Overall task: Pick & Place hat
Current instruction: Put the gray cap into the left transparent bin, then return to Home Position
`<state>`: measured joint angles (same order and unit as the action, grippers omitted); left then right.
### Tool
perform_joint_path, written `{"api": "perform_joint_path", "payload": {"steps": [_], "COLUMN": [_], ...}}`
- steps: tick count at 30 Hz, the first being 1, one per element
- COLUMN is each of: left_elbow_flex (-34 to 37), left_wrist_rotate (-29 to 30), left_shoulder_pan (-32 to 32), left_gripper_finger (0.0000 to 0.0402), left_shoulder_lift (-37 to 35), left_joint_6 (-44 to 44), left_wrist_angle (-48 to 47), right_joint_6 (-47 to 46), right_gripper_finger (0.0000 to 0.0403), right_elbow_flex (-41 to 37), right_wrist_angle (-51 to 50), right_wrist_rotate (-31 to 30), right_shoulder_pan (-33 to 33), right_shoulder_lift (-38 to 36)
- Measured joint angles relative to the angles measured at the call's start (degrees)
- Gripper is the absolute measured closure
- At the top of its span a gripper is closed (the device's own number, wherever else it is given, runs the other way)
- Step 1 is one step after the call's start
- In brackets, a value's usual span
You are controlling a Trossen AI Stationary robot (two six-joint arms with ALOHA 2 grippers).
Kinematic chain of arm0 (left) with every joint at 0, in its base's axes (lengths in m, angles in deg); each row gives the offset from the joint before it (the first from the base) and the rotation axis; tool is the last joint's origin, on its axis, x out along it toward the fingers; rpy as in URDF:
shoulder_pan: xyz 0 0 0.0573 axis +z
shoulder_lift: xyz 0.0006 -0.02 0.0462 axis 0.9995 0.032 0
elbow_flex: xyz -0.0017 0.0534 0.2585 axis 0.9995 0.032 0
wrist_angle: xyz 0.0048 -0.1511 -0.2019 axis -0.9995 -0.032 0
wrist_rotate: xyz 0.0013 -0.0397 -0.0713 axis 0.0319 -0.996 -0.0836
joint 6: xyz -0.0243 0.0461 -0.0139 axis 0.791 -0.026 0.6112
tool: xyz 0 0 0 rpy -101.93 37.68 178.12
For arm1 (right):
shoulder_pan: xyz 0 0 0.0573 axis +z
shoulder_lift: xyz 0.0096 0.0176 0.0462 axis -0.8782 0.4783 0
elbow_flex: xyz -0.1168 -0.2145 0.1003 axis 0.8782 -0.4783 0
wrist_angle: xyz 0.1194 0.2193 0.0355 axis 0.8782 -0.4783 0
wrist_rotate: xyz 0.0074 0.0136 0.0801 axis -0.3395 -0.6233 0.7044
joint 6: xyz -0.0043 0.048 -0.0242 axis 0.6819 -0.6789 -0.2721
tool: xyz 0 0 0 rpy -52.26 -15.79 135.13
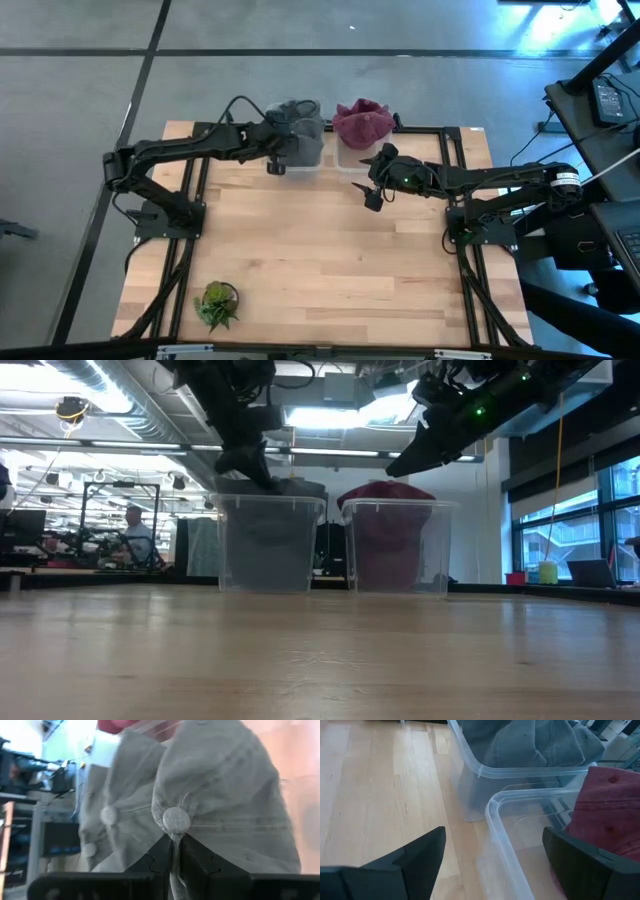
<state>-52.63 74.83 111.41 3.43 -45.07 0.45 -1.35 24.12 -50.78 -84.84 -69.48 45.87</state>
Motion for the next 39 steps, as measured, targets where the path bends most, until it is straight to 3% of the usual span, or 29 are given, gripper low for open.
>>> {"api": "perform_joint_path", "payload": {"steps": [6, 15, 21, 25, 29, 36, 39], "left_elbow_flex": [0.0, 0.0, 0.0, 0.02, 0.02, 0.02, 0.02], "left_wrist_rotate": [0.62, -1.1, -13.42, -14.45, -18.05, -29.51, -39.85], "left_shoulder_pan": [1.32, 2.6, 8.98, 12.12, 15.51, 21.84, 24.37], "left_gripper_finger": [0.0344, 0.026, 0.0233, 0.0231, 0.0231, 0.0231, 0.0231], "left_shoulder_lift": [-0.02, -0.19, -2.49, -4.93, -8.03, -9.84, -9.92], "left_joint_6": [1.22, 3.28, 7.61, 8.45, 10.01, 15.26, 16.82], "left_wrist_angle": [0.37, 0.63, 1.47, 0.32, 0.2, -2.23, -3.64], "right_joint_6": [-0.01, -1.03, -3.24, -4.3, -4.79, -5.92, -6.12], "right_gripper_finger": [0.007, 0.007, 0.007, 0.007, 0.007, 0.007, 0.007], "right_elbow_flex": [0.0, 0.0, 0.02, 0.02, 0.02, -0.65, -4.88], "right_wrist_angle": [-0.02, 0.02, 1.76, 0.44, -0.55, -5.44, -4.34], "right_wrist_rotate": [0.0, -0.02, 0.02, 0.73, 5.36, 7.54, 8.76], "right_shoulder_pan": [0.0, 0.0, 0.31, 0.57, 0.96, 1.2, 1.2], "right_shoulder_lift": [0.0, 0.0, 0.0, -0.61, -2.51, -6.93, -11.21]}}
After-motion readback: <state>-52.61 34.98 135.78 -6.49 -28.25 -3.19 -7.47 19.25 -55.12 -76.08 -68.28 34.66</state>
